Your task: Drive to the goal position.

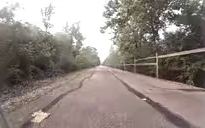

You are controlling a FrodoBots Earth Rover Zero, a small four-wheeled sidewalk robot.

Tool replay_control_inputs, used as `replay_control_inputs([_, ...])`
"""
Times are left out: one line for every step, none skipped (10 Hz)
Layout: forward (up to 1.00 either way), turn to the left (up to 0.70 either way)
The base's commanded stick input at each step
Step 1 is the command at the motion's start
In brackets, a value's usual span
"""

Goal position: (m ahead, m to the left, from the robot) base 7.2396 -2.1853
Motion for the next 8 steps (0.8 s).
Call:
replay_control_inputs([0.7,0.0])
replay_control_inputs([0.7,0.0])
replay_control_inputs([0.7,0.0])
replay_control_inputs([0.7,0.0])
replay_control_inputs([0.7,0.0])
replay_control_inputs([0.7,0.0])
replay_control_inputs([0.7,0.0])
replay_control_inputs([0.7,0.35])
